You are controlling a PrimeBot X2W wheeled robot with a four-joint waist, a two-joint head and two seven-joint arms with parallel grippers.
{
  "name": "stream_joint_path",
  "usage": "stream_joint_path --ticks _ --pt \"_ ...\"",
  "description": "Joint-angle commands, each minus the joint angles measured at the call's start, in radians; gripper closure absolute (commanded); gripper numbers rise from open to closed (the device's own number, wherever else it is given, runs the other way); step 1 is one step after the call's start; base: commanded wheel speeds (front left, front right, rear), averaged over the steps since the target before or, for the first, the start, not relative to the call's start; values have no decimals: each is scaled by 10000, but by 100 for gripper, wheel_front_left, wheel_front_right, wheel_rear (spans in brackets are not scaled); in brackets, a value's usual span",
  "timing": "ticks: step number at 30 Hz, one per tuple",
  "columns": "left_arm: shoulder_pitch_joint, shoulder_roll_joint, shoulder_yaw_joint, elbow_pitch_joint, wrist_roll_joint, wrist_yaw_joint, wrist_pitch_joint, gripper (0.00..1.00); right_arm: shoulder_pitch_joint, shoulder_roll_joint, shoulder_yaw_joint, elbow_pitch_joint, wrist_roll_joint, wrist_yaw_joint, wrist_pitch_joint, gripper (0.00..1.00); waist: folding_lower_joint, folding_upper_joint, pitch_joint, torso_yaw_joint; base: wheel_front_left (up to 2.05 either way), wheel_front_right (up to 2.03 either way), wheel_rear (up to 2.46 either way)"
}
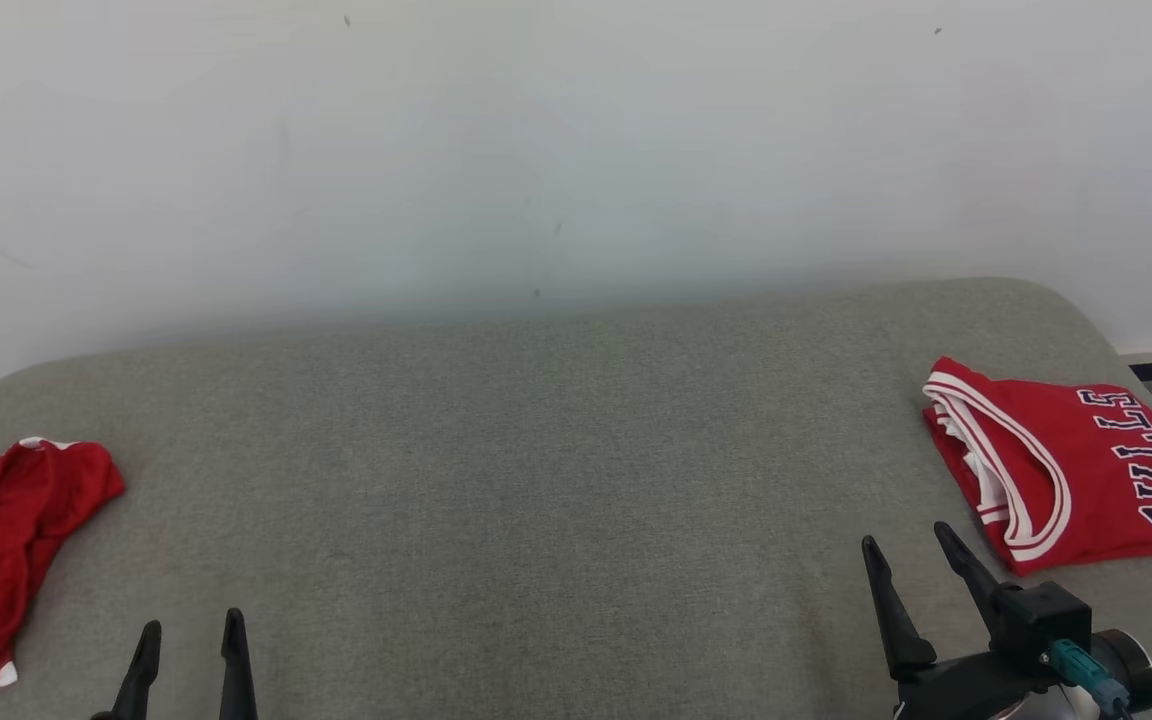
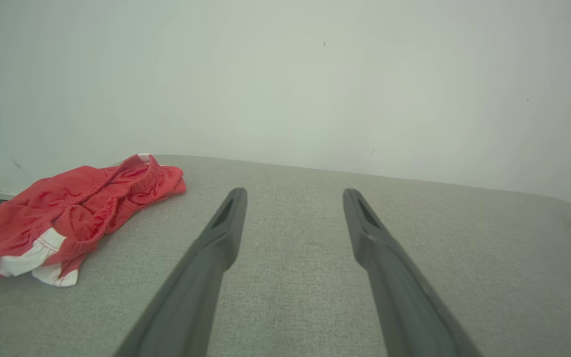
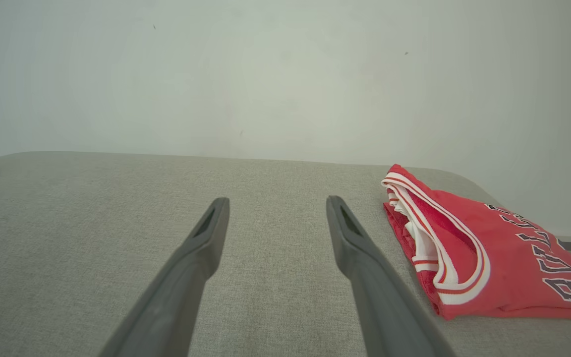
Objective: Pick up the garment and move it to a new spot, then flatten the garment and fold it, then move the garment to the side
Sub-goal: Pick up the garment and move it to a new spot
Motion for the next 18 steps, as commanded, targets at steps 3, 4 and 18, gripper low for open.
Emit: stream_joint_path --ticks 3,4,18 --pt "-59 1 28 -61 49 58 -11 0 -38 100 17 40 43 -28 -27 0 0 0 -1 443 0 0 0" --pt "-66 1 30 -51 65 65 -13 0 -33 127 8 35 63 -28 -48 0 0 0 -3 571 0 0 0" --pt "-204 335 383 34 135 -11 -11 0 -57 479 321 346 133 -28 -244 0 0 0 -94 2464 0 0 0"
